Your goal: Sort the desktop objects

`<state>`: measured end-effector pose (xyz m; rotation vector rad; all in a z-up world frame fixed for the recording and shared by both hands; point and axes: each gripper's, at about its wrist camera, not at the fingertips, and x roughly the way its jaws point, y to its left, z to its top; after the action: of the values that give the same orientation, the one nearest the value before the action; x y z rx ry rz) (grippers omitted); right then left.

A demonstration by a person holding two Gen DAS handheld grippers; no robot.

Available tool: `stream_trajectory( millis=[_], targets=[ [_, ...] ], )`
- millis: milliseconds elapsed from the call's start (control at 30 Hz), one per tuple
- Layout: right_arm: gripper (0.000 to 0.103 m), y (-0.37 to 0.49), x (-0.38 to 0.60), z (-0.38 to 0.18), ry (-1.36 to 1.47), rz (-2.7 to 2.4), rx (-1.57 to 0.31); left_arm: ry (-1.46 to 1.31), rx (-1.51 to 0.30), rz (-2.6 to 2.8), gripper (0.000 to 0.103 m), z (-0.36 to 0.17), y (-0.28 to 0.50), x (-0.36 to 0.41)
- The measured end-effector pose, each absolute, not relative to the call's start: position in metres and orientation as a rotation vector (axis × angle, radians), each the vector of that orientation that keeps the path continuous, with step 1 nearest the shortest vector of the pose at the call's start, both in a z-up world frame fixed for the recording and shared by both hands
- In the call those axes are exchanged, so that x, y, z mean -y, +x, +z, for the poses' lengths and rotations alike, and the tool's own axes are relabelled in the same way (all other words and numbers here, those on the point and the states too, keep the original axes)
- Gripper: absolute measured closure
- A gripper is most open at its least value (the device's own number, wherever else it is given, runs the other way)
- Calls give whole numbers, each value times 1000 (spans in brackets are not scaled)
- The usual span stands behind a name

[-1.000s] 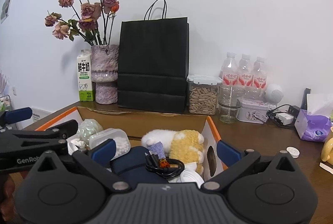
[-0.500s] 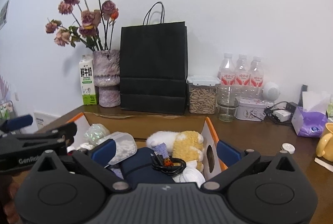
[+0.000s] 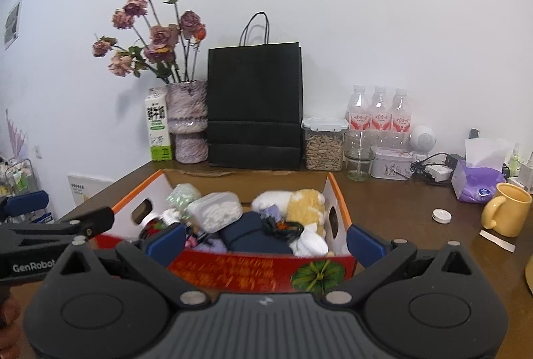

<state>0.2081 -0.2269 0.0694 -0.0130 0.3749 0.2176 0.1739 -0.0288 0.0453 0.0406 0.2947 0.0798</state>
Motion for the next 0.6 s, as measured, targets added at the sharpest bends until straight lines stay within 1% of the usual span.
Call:
stream_trajectory(
  millis=[300,600],
  targets=[
    [0,124,224,74,-17,261,-362,46,-317,55,0,45,99,29],
    [0,67,226,60,-19,242,-385,44,-353,46,0,26,49,38]
  ],
)
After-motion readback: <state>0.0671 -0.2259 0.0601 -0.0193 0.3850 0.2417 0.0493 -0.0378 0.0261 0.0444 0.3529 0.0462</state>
